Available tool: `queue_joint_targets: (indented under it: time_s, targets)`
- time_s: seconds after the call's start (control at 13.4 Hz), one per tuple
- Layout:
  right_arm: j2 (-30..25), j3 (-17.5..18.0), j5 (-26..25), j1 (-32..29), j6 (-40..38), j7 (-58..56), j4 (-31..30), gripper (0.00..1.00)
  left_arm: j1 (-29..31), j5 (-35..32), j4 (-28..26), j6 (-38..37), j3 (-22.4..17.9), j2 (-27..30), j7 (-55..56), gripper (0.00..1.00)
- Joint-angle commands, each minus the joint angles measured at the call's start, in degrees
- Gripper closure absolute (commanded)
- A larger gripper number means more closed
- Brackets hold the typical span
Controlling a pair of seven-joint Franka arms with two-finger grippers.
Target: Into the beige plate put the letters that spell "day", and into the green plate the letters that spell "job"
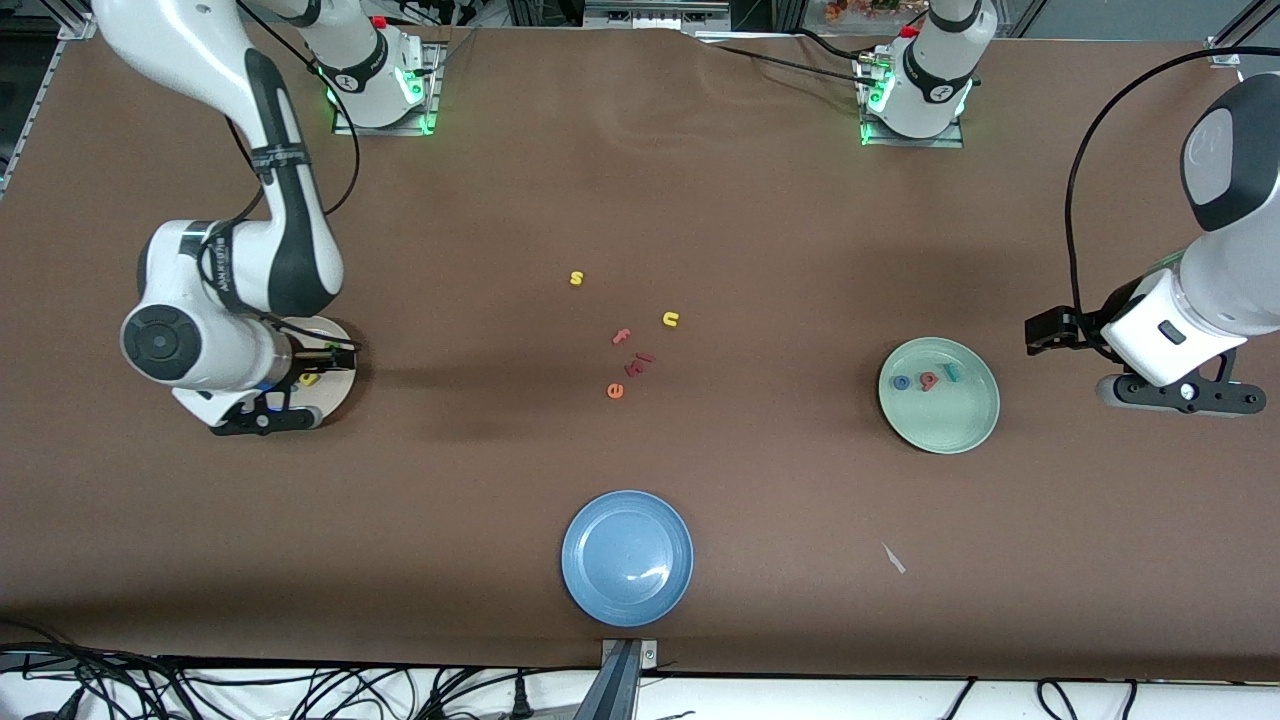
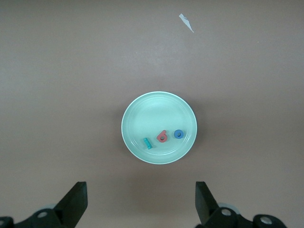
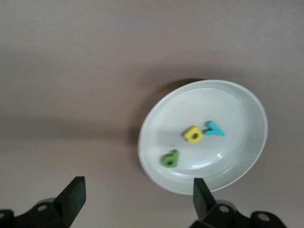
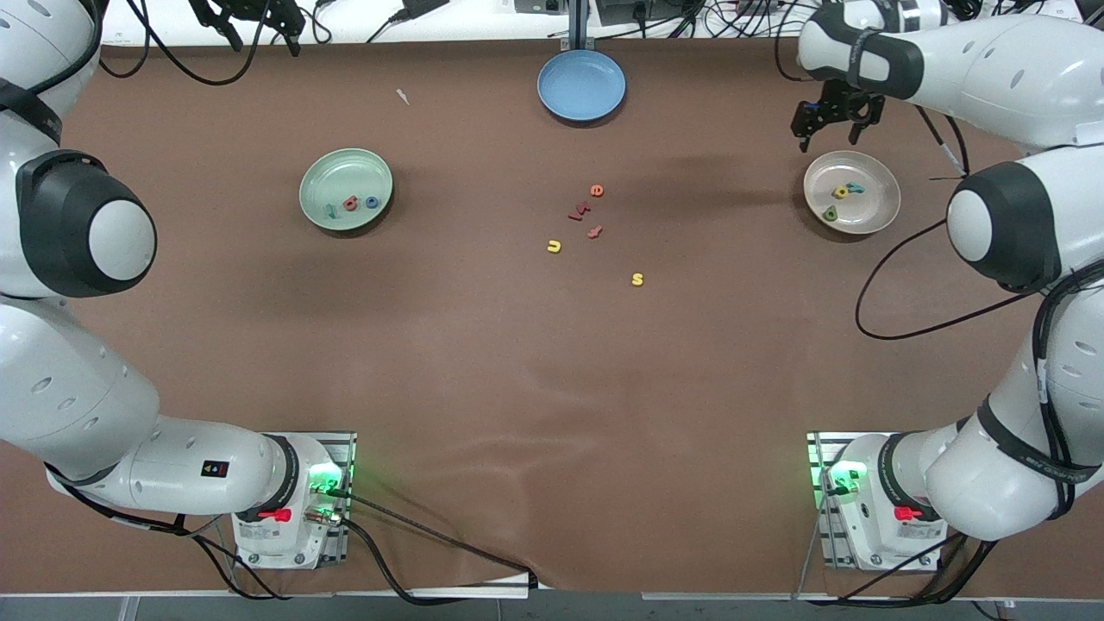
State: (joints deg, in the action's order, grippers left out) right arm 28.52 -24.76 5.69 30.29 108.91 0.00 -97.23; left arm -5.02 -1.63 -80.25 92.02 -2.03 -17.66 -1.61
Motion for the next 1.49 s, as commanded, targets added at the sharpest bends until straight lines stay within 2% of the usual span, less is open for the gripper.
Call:
queue_joint_targets:
  time_s: [0.0,0.22,0.37,0.67,0.82,1.19,1.41]
  targets:
    - [-0.4,-0.3,0.7,2.4,-3.6,4.6,1.0,0.0,-0.3,1.1,-1.1,-1.6,-0.5,1.6,-2.0,0.0]
    - [-1.4,0.2,0.6,4.1,-7.5,7.6,2.3,0.0,-1.0,1.0,-1.0,-2.9,-0.3,1.7,-2.2,0.0]
    - [-5.2,7.3,-0.7,-0.5,-7.2,9.3,0.8,0.0,-1.0,1.1,-1.0,-3.7,-0.2,2.0,-2.5,0.0]
    - [-16.3,20.3,-7.1,-12.1,-7.2,8.8,-5.6,0.0,-1.0,1.1,-1.0,-3.7,0.2,2.5,-3.2,0.0]
    - [-21.6,24.5,-8.2,-16.3,-8.4,8.6,-7.7,0.0,-1.0,1.1,-1.0,-3.7,0.2,2.5,-3.3,0.0]
    - [-28.8,24.8,-10.3,-21.8,-17.6,2.3,-6.9,0.0,-1.0,1.2,-1.2,-3.6,0.2,2.5,-4.8,0.01]
    - [-30.0,24.8,-9.8,-24.0,-23.0,1.8,-3.4,0.0,-0.3,1.3,-1.1,-3.4,0.1,2.5,-6.0,0.01]
